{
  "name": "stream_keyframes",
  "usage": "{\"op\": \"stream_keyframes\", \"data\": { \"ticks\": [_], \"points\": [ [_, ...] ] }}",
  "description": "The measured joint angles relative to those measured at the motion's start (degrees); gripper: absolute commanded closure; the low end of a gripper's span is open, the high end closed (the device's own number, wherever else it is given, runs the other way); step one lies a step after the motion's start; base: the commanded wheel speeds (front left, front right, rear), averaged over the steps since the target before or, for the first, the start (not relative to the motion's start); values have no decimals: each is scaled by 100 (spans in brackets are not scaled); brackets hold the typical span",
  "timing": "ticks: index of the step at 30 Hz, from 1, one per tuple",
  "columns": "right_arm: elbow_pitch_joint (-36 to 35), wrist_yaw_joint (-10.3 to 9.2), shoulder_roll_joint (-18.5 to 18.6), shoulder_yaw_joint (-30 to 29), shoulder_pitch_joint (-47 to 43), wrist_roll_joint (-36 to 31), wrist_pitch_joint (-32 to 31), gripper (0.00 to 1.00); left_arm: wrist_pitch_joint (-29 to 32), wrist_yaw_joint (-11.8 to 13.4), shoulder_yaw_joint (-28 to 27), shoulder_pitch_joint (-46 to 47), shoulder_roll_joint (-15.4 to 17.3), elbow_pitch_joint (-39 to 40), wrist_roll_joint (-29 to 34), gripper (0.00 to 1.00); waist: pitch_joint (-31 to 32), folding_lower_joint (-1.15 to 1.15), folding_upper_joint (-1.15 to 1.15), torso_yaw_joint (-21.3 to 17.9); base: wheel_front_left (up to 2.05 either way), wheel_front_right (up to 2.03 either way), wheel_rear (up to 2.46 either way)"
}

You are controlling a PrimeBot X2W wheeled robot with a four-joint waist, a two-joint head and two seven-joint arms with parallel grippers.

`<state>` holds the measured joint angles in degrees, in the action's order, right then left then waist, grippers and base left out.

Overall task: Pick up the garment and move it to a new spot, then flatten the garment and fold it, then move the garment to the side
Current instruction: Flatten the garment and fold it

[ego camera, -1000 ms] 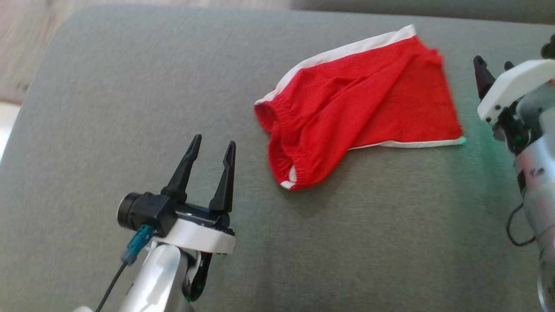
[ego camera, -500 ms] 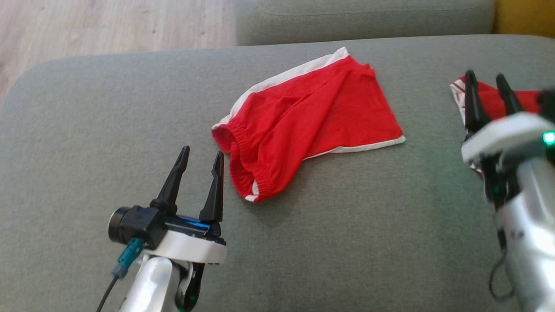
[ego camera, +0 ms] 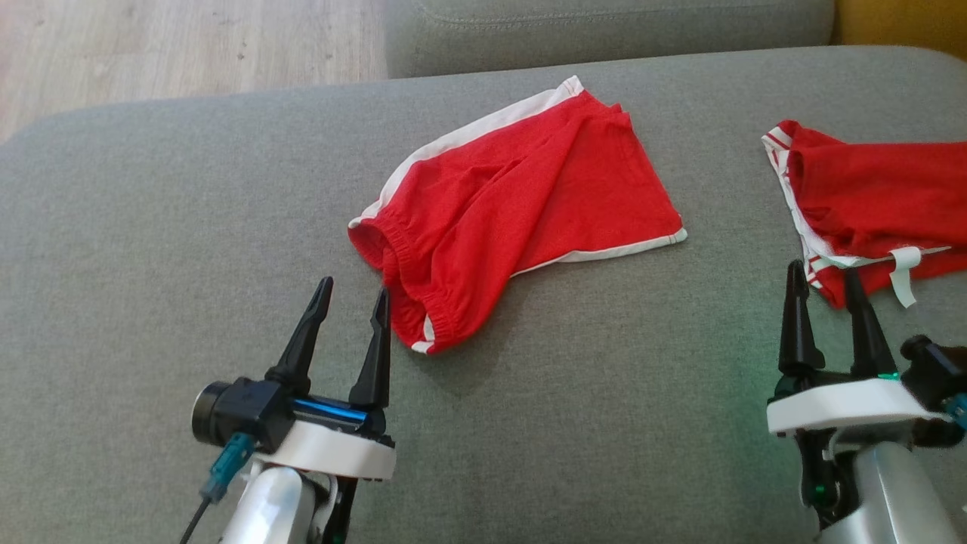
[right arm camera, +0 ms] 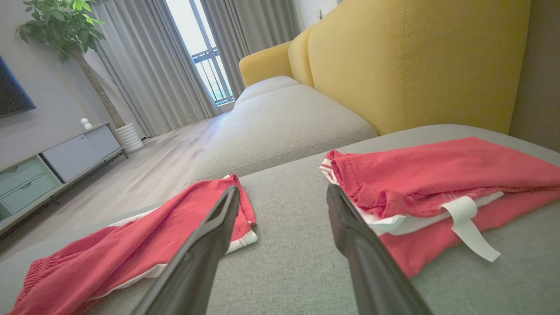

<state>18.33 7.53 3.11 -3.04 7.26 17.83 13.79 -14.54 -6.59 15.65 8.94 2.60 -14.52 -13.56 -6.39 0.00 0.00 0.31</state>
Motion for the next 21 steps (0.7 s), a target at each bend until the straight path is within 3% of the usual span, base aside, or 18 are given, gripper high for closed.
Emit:
{"op": "stream_keyframes", "data": {
  "ticks": [9,13,16,21],
  "points": [
    [-130,0,-35,46,29,36,-8,0,0,-51,186,28,16,-174,135,0,-96,0,0,52,0,0,0],
    [-114,0,-35,51,30,60,-26,0,0,-68,722,71,188,-403,278,0,-142,0,0,76,0,0,0],
    [-57,0,-36,87,31,133,-69,0,0,-99,1312,160,519,-564,310,0,-193,0,0,89,0,0,0],
    [-1,0,-36,99,42,134,-69,0,1,-99,1680,360,813,-936,614,0,-246,0,0,92,0,0,0]
  ]
}}
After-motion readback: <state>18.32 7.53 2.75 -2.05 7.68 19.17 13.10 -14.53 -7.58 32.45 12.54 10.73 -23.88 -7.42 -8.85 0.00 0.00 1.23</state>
